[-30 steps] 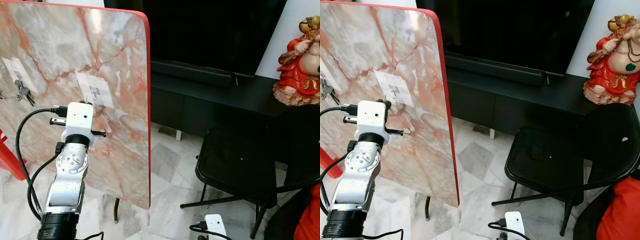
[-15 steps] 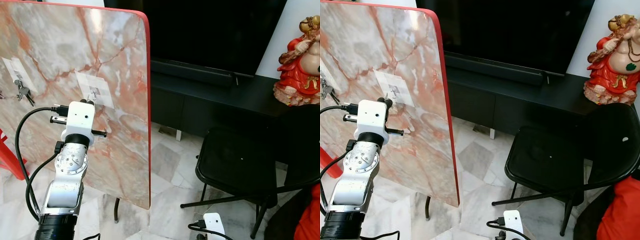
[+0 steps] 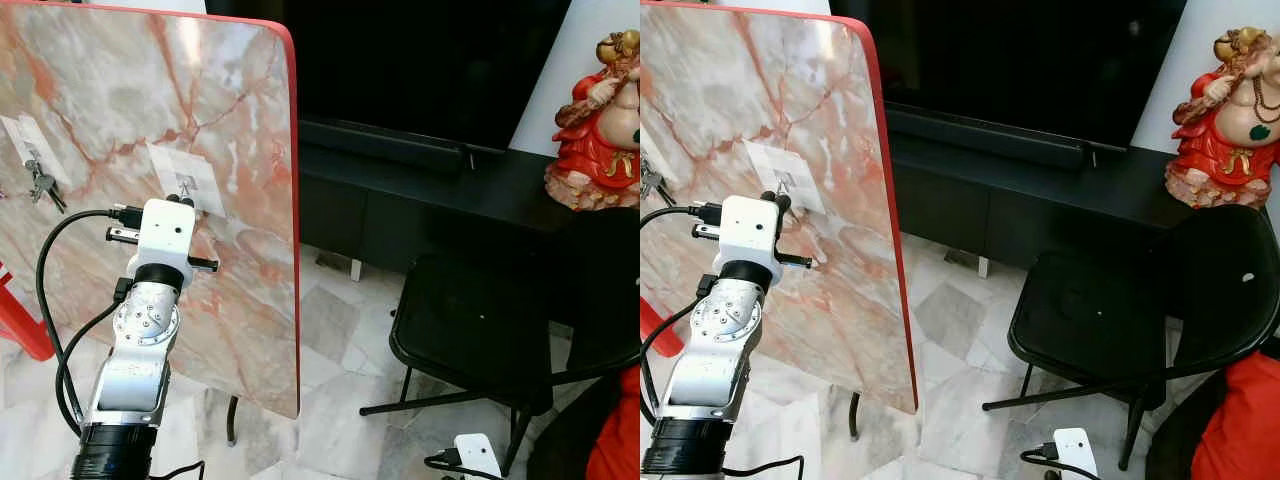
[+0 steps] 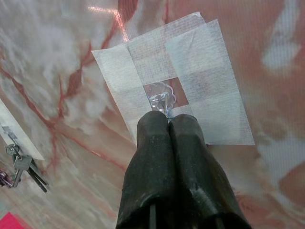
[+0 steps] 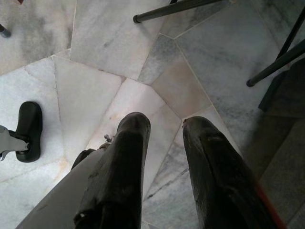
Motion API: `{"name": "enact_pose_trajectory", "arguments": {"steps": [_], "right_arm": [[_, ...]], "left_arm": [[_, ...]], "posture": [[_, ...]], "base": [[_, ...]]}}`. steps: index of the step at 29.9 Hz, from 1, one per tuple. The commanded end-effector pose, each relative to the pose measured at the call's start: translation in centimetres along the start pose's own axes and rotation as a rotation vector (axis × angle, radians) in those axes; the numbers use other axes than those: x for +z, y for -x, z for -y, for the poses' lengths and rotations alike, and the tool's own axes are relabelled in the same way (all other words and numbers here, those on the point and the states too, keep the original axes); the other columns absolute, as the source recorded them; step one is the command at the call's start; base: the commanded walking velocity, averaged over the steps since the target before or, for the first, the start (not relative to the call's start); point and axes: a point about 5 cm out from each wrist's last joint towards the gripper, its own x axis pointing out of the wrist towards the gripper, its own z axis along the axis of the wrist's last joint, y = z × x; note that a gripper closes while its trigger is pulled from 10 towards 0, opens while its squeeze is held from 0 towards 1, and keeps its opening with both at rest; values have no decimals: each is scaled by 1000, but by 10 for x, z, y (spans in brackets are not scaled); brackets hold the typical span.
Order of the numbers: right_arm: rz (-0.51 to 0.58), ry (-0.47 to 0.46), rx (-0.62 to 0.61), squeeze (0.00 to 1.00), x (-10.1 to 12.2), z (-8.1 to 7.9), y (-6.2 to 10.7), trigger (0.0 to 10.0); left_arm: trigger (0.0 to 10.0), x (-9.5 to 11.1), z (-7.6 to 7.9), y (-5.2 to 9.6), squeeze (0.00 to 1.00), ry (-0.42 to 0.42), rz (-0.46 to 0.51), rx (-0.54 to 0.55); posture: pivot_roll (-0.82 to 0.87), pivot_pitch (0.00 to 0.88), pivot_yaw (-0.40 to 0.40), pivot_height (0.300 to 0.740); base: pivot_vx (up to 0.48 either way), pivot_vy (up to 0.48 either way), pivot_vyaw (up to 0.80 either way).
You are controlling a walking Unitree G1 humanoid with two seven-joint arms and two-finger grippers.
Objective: Hang keys on a hook
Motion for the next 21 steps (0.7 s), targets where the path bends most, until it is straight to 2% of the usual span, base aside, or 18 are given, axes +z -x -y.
{"name": "enact_pose_trajectory", "arguments": {"steps": [1,5,13,21], "right_arm": [[8,-8,6,0,2,-6,-1,10000],[12,-6,23,0,6,-23,-4,10000],[18,-1,35,0,13,-36,-6,10000],[15,0,26,0,11,-29,-5,10000]], "left_arm": [[10000,7,2,-4,0,-3,34,-15],[10000,7,1,-6,0,-5,36,-9],[10000,6,-1,-6,0,-7,34,-3],[10000,4,-1,-7,0,-6,25,-3]], "posture": [[56,0,-36,740],[57,0,-37,740],[57,0,-37,740],[55,0,-37,740]], "base": [[0,0,0],[0,0,0],[0,0,0],[0,0,0]]}}
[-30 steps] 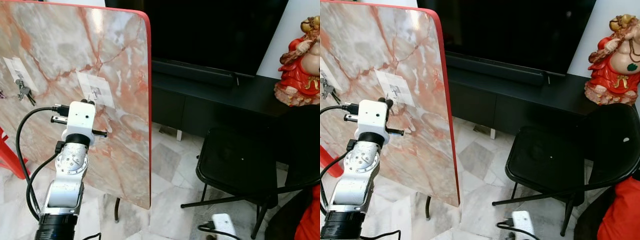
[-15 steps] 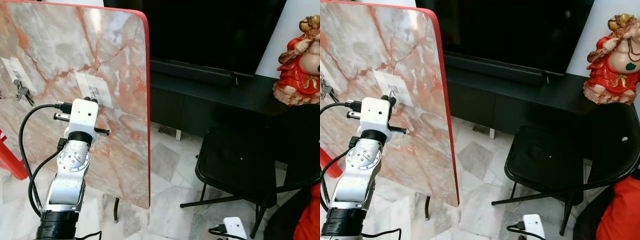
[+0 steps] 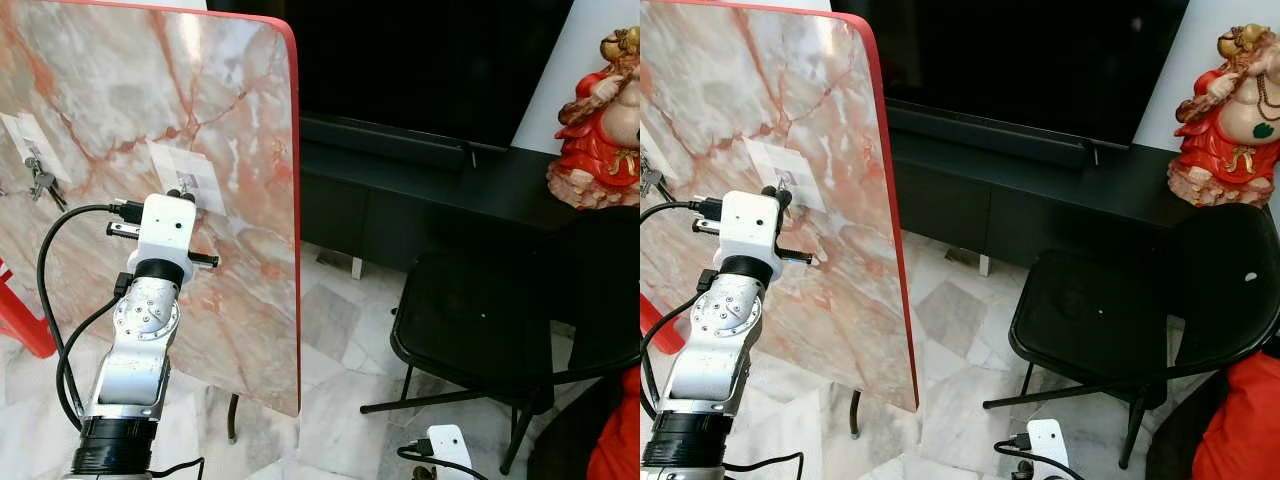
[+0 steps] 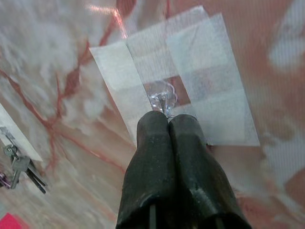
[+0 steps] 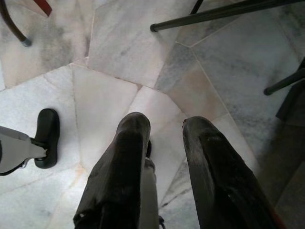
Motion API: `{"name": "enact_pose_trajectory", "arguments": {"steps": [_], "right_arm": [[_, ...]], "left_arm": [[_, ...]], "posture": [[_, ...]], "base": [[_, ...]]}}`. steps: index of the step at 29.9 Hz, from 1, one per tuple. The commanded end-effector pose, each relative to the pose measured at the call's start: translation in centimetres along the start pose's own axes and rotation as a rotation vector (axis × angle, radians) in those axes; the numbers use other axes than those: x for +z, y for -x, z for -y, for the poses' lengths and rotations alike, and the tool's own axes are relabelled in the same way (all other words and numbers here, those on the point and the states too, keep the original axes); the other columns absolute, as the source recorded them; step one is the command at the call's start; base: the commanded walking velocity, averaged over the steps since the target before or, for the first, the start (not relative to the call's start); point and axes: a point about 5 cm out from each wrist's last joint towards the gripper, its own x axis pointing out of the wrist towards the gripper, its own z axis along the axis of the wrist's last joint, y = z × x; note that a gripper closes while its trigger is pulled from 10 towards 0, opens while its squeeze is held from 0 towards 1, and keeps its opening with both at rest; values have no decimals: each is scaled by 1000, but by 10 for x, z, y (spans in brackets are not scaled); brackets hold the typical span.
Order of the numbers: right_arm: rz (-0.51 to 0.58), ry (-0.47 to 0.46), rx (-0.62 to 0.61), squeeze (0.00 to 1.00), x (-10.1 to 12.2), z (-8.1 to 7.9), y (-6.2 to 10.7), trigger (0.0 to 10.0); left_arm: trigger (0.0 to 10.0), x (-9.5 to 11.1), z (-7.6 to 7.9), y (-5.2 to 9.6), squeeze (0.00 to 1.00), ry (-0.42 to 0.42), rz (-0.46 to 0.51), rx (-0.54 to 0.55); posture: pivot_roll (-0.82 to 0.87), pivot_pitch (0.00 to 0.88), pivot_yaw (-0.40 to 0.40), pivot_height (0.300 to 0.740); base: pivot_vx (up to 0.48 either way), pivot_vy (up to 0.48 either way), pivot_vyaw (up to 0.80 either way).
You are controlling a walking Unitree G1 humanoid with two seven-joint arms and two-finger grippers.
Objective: Hang keys on a hook
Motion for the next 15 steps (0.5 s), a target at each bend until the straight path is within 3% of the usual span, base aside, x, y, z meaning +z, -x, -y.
{"name": "enact_pose_trajectory", "arguments": {"steps": [1,15], "right_arm": [[-8,5,-3,0,-2,1,0,10000],[-9,11,-3,0,-2,3,0,10000]], "left_arm": [[10000,5,0,-2,0,-2,22,-3],[10000,2,-2,-3,0,0,9,4]], "posture": [[55,0,-37,740],[57,0,-39,740]], "base": [[0,0,0],[0,0,0]]}}
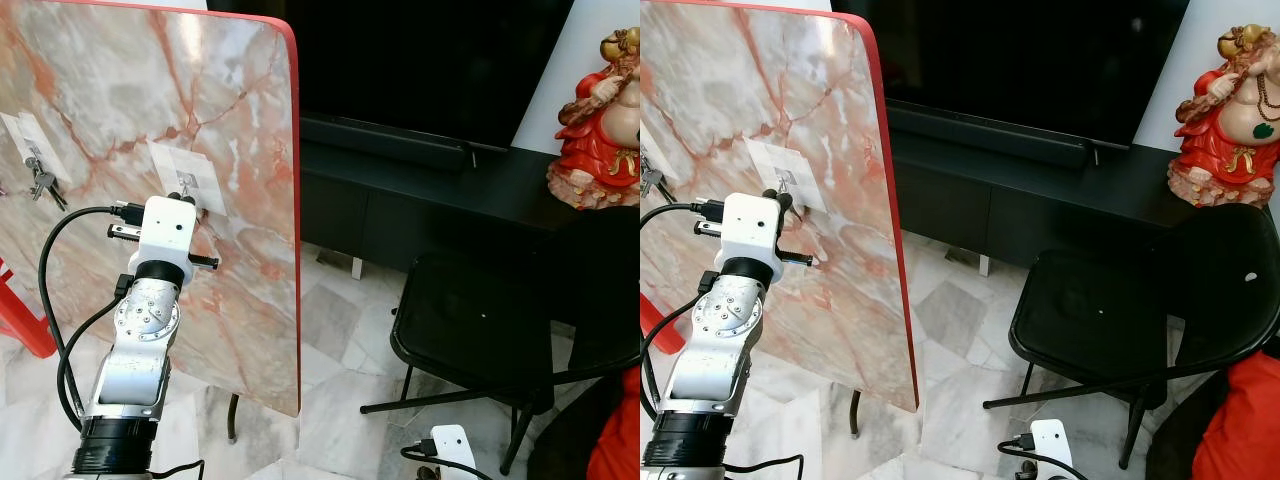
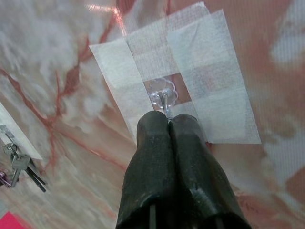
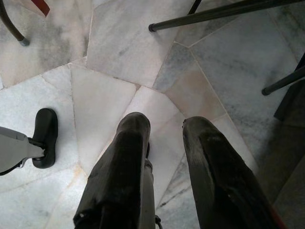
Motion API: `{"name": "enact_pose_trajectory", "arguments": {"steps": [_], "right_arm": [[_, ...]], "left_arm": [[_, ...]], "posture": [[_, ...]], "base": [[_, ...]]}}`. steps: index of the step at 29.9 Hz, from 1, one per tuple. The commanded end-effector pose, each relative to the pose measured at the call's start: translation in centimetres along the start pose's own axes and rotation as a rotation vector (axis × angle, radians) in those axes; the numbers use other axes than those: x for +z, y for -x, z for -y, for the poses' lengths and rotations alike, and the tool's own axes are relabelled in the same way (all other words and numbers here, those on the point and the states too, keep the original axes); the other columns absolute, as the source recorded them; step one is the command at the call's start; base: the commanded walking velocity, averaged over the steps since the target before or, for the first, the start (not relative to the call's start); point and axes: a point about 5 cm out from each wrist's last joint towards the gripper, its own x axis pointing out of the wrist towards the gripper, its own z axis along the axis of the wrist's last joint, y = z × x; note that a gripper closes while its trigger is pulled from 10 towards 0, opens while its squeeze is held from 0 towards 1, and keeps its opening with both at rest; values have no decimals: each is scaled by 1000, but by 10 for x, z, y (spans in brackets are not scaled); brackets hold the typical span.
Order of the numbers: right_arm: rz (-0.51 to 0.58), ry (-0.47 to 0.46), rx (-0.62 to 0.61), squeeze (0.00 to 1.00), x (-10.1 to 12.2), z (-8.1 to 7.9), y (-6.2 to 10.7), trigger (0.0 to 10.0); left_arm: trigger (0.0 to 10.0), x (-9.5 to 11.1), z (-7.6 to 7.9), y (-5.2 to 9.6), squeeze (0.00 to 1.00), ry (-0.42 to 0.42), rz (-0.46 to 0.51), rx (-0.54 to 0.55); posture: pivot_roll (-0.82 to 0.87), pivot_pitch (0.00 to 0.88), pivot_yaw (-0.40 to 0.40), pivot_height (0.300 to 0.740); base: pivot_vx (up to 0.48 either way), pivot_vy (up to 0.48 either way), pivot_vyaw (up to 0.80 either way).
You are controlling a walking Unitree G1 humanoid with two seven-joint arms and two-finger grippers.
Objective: Hang keys on a hook
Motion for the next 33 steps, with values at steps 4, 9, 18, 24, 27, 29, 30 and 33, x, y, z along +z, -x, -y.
{"name": "enact_pose_trajectory", "arguments": {"steps": [4,9,18,24,27,29,30,33], "right_arm": [[-9,10,0,0,-2,0,0,10000],[-8,10,1,0,-1,0,0,10000],[-7,11,2,0,-1,0,0,10000],[-7,12,9,0,0,-7,-1,10000],[-6,13,14,0,0,-12,-1,10000],[-6,12,16,0,1,-14,-2,10000],[-6,12,16,0,1,-14,-2,10000],[-3,12,13,0,2,-12,-2,10000]], "left_arm": [[10000,3,-2,-4,0,2,15,6],[10000,2,-3,-3,0,1,9,13],[10000,1,-8,-2,0,1,2,36],[10000,0,-9,-3,0,3,-2,45],[10000,0,-9,-5,0,6,-2,46],[10000,0,-9,-6,0,8,-1,46],[10000,0,-9,-6,0,8,-1,46],[10000,0,-8,-9,0,12,-1,44]], "posture": [[56,0,-38,740],[56,0,-38,740],[59,0,-39,740],[61,0,-39,740],[60,0,-38,740],[60,0,-38,740],[60,0,-38,740],[55,0,-36,740]], "base": [[0,0,0],[0,0,0],[0,0,0],[0,0,0],[0,0,0],[0,0,0],[0,0,0],[0,0,0]]}}
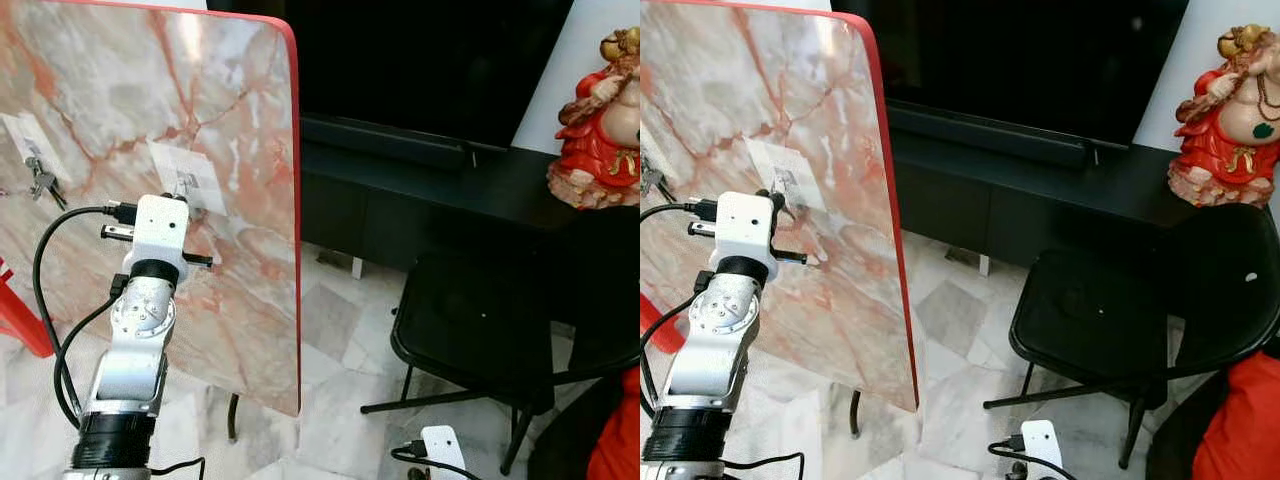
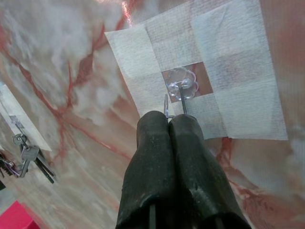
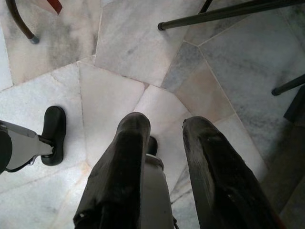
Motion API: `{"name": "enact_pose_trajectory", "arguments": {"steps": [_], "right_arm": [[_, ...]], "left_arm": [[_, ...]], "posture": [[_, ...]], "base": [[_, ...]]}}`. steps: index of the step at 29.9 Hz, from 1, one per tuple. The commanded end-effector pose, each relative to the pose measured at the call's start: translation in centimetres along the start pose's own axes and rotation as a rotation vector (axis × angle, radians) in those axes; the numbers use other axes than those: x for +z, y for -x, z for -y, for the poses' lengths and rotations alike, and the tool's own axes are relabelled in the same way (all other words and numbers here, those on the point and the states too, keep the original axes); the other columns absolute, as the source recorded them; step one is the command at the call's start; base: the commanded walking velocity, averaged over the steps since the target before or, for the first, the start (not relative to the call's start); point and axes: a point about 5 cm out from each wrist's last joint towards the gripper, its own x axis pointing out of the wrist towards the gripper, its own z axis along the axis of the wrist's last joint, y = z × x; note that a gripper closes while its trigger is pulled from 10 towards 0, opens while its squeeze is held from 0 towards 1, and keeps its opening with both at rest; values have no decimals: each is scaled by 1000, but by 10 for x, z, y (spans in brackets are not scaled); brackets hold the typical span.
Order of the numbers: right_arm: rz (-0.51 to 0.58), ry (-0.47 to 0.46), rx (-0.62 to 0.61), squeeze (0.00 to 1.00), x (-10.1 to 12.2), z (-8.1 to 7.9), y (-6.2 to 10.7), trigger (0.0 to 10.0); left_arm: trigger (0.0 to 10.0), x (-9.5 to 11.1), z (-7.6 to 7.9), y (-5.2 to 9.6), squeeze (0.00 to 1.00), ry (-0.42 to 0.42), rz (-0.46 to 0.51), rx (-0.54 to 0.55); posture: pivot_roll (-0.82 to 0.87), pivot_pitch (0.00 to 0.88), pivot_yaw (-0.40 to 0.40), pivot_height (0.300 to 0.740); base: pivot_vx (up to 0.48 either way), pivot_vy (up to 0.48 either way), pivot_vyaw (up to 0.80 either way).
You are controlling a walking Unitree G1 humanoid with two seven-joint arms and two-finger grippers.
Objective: Hang keys on a hook
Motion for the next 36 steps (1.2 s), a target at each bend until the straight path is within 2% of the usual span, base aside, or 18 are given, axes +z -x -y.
{"name": "enact_pose_trajectory", "arguments": {"steps": [1,23,36], "right_arm": [[5,11,-6,0,3,2,0,10000],[13,15,-15,0,5,10,1,10000],[20,10,-13,0,8,10,1,10000]], "left_arm": [[10000,4,-2,-4,0,7,21,8],[10000,5,1,-9,0,14,33,-2],[10000,7,10,-11,0,1,45,-70]], "posture": [[56,0,-37,740],[55,0,-39,740],[54,0,-38,740]], "base": [[0,0,0],[0,0,0],[0,0,0]]}}
